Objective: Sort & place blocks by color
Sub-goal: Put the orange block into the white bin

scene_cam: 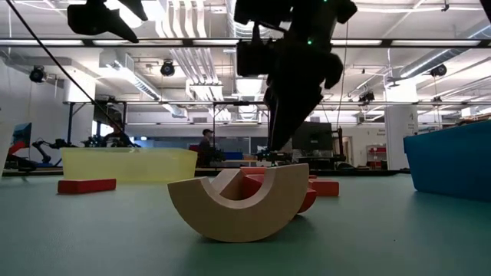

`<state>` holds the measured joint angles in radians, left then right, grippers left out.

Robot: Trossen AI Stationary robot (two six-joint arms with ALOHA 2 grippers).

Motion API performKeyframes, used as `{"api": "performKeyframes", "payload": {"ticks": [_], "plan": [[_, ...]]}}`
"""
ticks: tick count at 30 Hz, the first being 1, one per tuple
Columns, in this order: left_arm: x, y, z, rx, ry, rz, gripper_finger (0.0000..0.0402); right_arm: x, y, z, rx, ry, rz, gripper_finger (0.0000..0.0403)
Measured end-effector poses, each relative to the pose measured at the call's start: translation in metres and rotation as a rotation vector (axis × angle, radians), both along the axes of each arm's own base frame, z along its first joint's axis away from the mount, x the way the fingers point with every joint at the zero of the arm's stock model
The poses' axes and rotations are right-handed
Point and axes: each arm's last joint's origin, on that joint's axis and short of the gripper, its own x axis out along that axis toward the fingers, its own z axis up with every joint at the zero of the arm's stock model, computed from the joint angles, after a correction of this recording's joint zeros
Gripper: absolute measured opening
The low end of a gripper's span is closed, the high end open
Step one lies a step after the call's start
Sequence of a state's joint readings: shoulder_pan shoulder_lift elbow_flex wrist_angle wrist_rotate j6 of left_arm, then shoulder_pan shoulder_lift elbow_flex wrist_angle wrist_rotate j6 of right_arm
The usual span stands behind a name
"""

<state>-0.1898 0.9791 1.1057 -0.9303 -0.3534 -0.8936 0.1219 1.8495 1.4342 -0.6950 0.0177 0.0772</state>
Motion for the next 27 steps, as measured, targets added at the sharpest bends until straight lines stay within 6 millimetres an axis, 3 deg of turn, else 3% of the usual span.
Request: {"api": "performKeyframes", "payload": {"ticks": [12, 19, 27], "plan": [[0.000, 0.000, 0.000, 0.008, 0.004, -0.008, 0.0217, 0.010, -0.001, -0.041, -0.002, 0.082, -0.028, 0.0206], [0.000, 0.000, 0.000, 0.008, 0.004, -0.008, 0.0217, 0.011, -0.001, -0.047, 0.003, 0.090, -0.039, 0.0201], [0.001, 0.000, 0.000, 0.026, -0.001, 0.006, 0.0217, 0.012, -0.003, -0.045, 0.009, 0.084, -0.040, 0.0118]]}}
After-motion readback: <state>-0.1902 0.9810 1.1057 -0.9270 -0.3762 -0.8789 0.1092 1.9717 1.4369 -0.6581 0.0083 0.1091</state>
